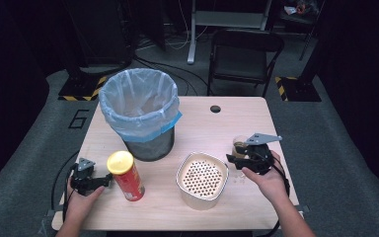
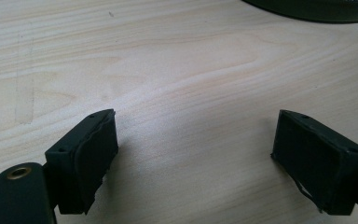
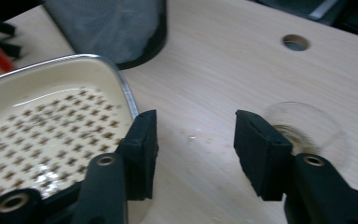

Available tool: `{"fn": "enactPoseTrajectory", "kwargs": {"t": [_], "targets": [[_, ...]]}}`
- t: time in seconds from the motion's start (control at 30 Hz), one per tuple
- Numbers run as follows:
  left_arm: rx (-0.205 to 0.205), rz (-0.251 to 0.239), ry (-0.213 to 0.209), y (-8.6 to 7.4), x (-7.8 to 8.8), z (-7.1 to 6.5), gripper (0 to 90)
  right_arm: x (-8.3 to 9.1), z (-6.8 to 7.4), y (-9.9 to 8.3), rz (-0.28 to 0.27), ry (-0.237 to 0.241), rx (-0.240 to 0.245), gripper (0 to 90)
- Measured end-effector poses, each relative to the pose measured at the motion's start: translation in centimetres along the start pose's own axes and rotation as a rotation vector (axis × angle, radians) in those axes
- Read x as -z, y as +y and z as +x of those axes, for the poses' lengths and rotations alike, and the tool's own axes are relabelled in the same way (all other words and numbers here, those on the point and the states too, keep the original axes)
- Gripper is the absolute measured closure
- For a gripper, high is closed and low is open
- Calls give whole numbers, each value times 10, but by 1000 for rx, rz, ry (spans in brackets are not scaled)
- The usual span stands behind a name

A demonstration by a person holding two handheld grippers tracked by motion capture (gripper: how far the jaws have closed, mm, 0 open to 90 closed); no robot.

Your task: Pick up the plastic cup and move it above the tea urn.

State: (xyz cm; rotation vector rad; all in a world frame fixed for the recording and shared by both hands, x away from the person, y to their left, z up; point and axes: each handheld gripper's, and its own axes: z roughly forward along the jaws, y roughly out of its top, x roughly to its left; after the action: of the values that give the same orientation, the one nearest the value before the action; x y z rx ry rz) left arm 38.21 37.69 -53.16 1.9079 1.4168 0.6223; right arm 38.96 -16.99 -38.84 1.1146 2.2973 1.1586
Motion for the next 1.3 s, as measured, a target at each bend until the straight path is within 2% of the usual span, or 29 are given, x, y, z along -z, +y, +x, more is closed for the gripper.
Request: {"fn": "enactPoseTrajectory", "kwargs": {"t": [0.17,0.27,0.37,0.43,0.63,0.83,0.87,1.0,1.07,1.1,1.3], "targets": [[0,0,0,0,0,0,135,5,-23,-13,-21,-133,-56,428],[0,0,0,0,0,0,135,-4,-34,-27,-5,-174,-88,404],[0,0,0,0,0,0,135,-16,-42,-39,18,-205,-95,369],[1,0,0,0,0,0,135,-23,-45,-44,30,-209,-123,349],[0,0,0,0,0,0,135,-41,-50,-46,41,-251,-143,309],[0,0,0,0,0,0,135,-54,-50,-41,47,-261,-133,276],[0,0,0,0,0,0,135,-57,-49,-41,43,-266,-149,270],[0,0,0,0,0,0,135,-65,-50,-39,51,-264,-142,264],[0,0,0,0,0,0,135,-69,-52,-37,46,-254,-148,253],[0,0,0,0,0,0,135,-72,-52,-37,34,-247,-169,242],[1,0,0,0,0,0,135,-84,-50,-29,45,-244,-144,192]]}}
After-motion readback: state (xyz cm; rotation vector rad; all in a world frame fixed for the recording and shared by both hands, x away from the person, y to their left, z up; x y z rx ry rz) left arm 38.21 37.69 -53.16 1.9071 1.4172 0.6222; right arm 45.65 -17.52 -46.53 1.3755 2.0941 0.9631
